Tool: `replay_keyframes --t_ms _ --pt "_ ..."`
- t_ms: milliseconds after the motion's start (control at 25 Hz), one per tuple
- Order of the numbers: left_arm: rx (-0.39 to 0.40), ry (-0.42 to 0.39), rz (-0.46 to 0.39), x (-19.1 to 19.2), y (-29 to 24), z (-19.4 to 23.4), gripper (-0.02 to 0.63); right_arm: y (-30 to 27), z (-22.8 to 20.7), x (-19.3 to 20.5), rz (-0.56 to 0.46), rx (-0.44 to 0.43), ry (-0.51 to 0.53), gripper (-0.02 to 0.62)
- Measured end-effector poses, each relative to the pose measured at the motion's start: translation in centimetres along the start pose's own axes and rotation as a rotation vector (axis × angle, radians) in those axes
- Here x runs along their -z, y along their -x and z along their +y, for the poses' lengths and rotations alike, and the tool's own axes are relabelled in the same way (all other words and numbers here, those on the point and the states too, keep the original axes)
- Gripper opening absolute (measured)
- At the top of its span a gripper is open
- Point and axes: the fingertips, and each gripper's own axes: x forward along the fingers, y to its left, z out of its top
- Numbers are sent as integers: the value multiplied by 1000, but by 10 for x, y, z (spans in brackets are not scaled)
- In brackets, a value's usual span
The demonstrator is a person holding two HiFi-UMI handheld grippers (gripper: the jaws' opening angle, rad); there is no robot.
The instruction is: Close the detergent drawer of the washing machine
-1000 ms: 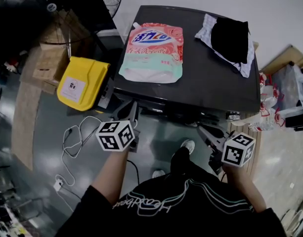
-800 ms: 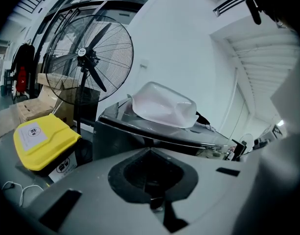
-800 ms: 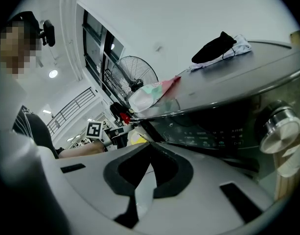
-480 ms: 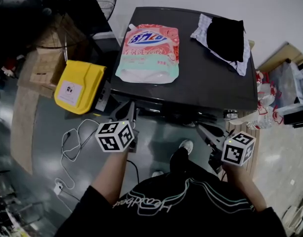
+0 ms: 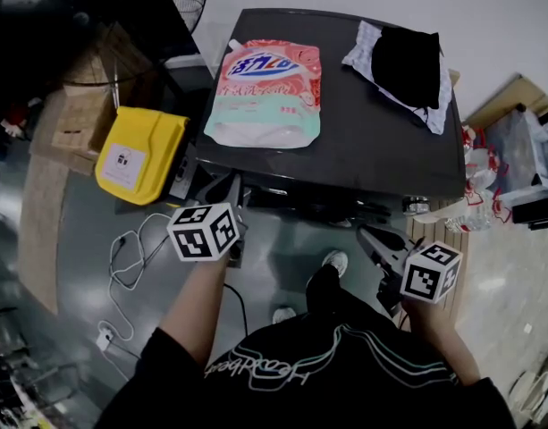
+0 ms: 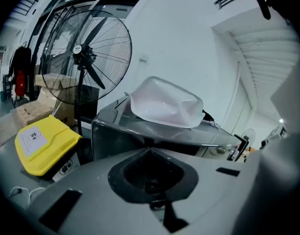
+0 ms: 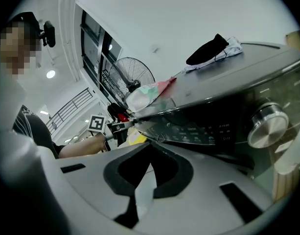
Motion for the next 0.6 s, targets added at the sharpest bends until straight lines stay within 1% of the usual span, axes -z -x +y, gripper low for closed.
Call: replay_keyframes --t_ms 80,200,440,600 --pt "5 -24 4 0 -1 -1 23 -1 0 0 2 -3 -1 26" --pt "35 1 8 1 0 0 23 -6 1 -1 6 -14 2 26" --pt "41 15 26 3 3 -3 23 -11 14 -8 3 -46 18 27" --pt "76 -12 61 9 16 -19 23 -5 21 -16 -2 -61 27 27"
